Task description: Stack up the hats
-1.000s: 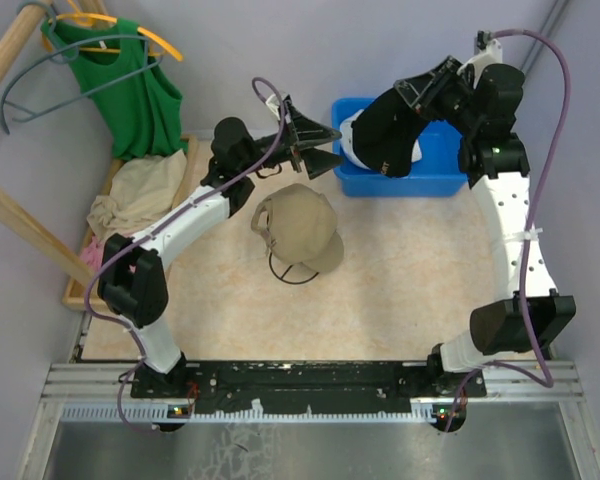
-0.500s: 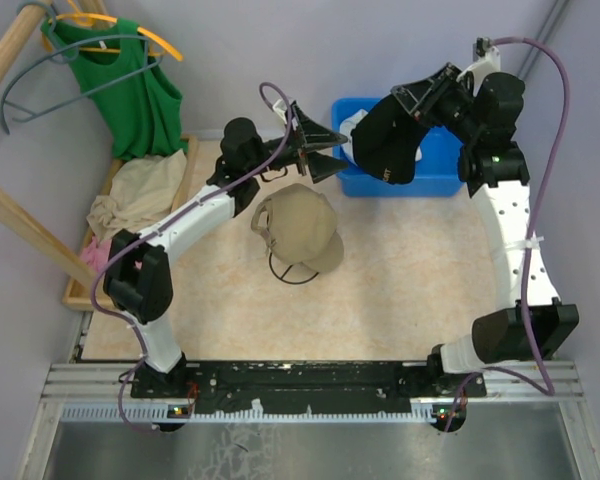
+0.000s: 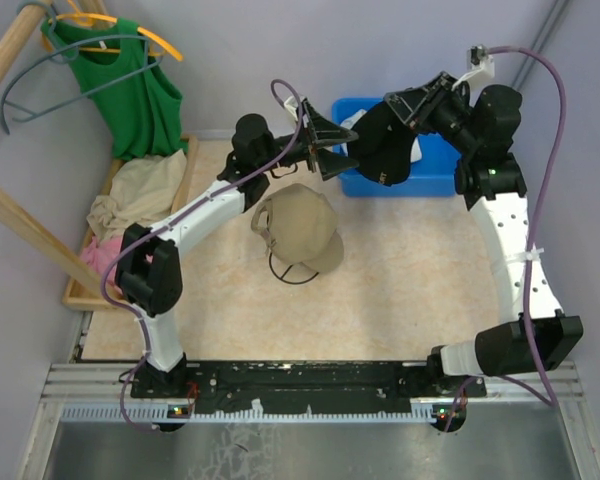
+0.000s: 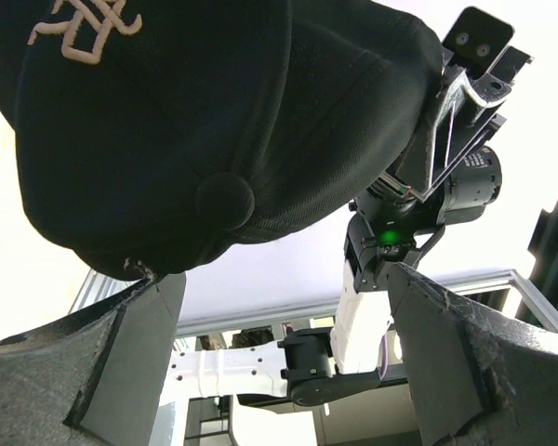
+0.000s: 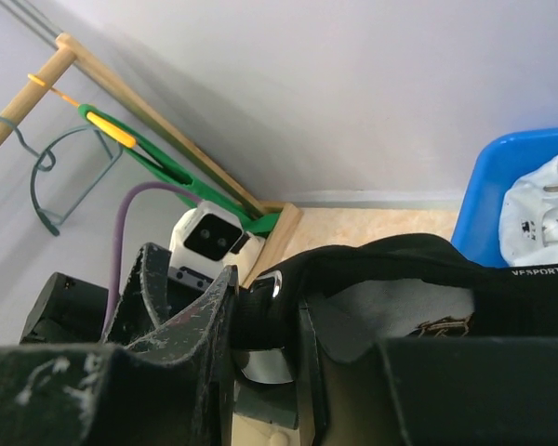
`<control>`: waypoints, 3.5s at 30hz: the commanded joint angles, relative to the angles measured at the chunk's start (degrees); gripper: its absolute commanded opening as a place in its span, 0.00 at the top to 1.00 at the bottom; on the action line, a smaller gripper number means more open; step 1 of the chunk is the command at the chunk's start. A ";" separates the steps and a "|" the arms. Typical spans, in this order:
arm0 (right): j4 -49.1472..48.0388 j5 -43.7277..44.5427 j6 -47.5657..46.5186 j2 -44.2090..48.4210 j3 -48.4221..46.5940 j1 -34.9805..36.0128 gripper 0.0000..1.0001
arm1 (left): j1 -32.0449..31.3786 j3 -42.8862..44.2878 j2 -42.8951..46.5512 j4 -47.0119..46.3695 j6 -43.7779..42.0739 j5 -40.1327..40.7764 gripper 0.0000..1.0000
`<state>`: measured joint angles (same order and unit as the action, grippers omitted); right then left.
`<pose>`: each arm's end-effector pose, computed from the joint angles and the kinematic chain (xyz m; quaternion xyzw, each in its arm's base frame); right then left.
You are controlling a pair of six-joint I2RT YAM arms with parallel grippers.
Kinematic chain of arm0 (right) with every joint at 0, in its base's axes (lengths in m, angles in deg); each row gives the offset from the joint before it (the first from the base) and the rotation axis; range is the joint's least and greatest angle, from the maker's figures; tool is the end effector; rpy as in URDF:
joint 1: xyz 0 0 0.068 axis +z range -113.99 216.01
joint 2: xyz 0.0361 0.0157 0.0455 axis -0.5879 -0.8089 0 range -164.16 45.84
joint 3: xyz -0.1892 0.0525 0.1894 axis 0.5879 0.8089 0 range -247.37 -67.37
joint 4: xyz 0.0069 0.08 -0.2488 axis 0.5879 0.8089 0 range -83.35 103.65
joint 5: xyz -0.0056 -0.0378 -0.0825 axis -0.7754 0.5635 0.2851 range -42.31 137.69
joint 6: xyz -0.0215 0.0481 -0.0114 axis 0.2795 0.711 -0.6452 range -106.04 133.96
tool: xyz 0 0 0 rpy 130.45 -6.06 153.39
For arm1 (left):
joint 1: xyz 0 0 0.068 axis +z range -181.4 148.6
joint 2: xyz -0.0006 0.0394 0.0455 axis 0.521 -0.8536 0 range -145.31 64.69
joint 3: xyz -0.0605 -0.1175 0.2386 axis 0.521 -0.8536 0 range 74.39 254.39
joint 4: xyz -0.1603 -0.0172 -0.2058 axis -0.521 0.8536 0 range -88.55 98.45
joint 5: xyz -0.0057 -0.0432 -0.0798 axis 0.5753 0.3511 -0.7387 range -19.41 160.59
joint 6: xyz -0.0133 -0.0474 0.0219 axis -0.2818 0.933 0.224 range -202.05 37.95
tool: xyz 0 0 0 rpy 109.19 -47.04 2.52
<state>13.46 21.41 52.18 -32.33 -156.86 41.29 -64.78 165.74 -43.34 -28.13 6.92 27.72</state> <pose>0.2972 0.0433 0.4871 0.0273 0.6812 0.4083 0.6071 0.3635 -0.2683 0.3741 -0.0176 0.6464 -0.7476 0.1515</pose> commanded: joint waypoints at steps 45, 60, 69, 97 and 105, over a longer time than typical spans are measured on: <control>-1.33 -13.27 3.39 10.76 8.65 5.15 0.48 | 3.78 22.43 -14.46 -18.73 3.27 0.25 1.00; -86.88 -20.48 76.38 2.40 35.51 -3.49 0.24 | 10.26 35.60 -18.19 -24.50 5.48 -7.99 1.00; -104.12 -15.22 87.51 -7.26 42.80 -3.90 0.22 | 10.51 35.50 -16.77 -29.83 12.42 -7.14 1.00; -103.41 -15.48 65.50 -27.23 25.46 -5.10 0.23 | 5.26 22.20 -7.09 -31.13 23.98 6.17 1.00; -105.64 -15.39 69.52 -26.95 22.81 -3.92 0.57 | 5.38 15.50 -6.75 -33.34 22.65 6.27 1.00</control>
<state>-82.78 5.47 119.67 -59.85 -131.16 36.83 -59.36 182.57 -52.72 -57.92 30.27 33.23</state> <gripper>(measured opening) 0.614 0.016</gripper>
